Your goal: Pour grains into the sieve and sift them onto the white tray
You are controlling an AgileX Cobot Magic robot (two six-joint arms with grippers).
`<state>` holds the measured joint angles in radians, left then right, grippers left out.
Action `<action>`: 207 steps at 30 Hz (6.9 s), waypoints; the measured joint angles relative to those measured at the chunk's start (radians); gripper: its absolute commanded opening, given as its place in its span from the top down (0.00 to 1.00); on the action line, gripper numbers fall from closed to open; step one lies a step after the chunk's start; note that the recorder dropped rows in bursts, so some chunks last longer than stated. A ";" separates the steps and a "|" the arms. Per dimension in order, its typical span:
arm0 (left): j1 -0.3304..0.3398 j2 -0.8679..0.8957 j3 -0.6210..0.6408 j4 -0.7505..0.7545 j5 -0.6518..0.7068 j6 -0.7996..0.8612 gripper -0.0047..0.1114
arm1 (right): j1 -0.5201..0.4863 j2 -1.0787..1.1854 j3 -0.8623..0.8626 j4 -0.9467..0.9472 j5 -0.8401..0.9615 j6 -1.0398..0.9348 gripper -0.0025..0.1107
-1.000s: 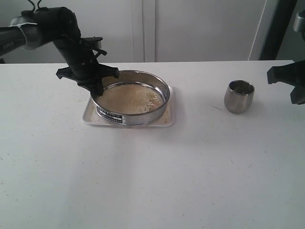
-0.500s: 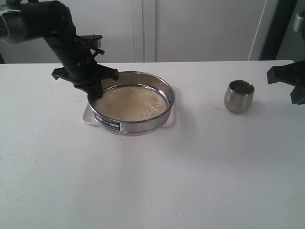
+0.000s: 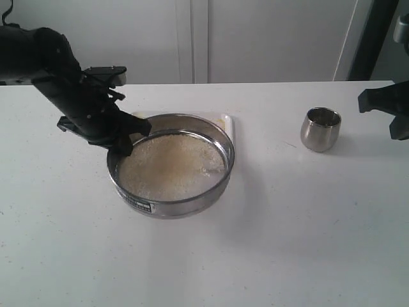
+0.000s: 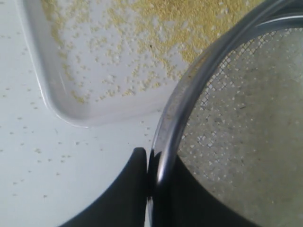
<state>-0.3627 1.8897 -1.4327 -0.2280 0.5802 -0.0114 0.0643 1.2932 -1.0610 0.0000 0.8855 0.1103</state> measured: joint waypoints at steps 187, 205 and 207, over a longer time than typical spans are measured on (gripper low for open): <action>0.320 -0.354 0.356 0.249 0.205 -0.062 0.96 | 0.000 0.000 0.000 0.000 0.000 0.028 0.98; 0.437 -0.527 0.480 0.136 0.153 -0.039 0.96 | 0.000 0.000 0.000 0.000 0.000 0.028 0.98; 0.437 -0.556 0.514 0.136 0.141 -0.039 0.96 | 0.000 0.000 0.000 0.000 0.000 0.028 0.98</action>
<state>0.0746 1.3338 -0.9189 -0.0922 0.7212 -0.0508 0.0643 1.2932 -1.0610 0.0000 0.8855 0.1388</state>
